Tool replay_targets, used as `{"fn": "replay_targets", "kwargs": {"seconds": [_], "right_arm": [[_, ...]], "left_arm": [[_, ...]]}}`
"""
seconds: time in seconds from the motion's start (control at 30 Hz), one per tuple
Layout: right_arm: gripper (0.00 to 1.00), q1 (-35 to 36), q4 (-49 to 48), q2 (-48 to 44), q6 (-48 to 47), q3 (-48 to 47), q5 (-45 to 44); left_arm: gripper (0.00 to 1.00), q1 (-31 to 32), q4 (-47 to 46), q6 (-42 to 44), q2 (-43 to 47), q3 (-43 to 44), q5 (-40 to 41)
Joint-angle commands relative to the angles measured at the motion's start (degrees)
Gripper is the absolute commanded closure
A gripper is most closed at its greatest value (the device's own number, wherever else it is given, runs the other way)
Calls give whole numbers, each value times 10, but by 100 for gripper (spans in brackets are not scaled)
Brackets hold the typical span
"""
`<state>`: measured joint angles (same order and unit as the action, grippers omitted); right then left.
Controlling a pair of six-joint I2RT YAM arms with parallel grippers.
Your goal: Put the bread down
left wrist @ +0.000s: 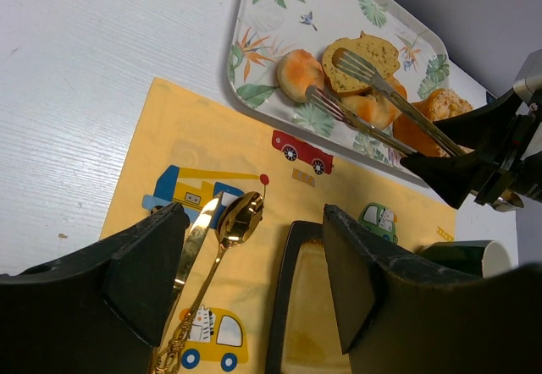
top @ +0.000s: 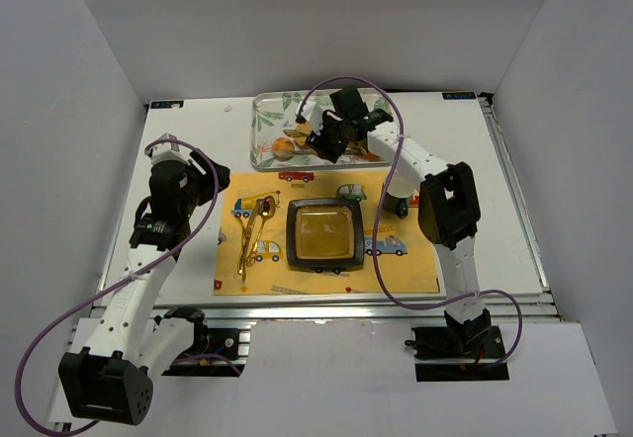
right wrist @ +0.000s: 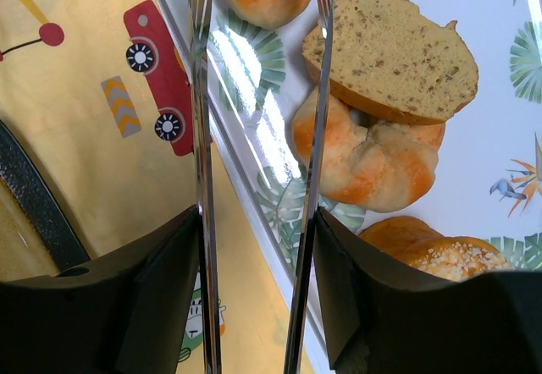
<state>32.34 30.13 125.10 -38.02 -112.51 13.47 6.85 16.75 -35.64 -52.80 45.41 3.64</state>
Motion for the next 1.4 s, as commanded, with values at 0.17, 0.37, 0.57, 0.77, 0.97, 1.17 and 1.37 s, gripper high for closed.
{"fn": "replay_targets", "kwargs": {"seconds": [0.17, 0.37, 0.57, 0.77, 0.97, 1.17, 1.37], "right_arm": [[41, 7, -31, 19, 4, 0, -13], [41, 10, -34, 36, 4, -9, -20], [47, 12, -37, 49, 11, -19, -27], [65, 12, -33, 48, 10, -20, -31], [85, 11, -20, 17, 4, -10, 4], [89, 0, -35, -84, 4, 65, 65], [90, -2, 26, -215, -33, 169, 114]], "left_arm": [[25, -3, 8, 2, 9, 13, 7], [25, -3, 14, 2, 11, 14, 8], [25, -3, 21, 5, 11, 23, 12], [24, -3, 23, 4, 11, 27, 13], [25, -3, 25, 5, 11, 31, 14], [25, -3, 28, 7, 16, 33, 18], [25, -3, 28, 8, 19, 33, 21]]}}
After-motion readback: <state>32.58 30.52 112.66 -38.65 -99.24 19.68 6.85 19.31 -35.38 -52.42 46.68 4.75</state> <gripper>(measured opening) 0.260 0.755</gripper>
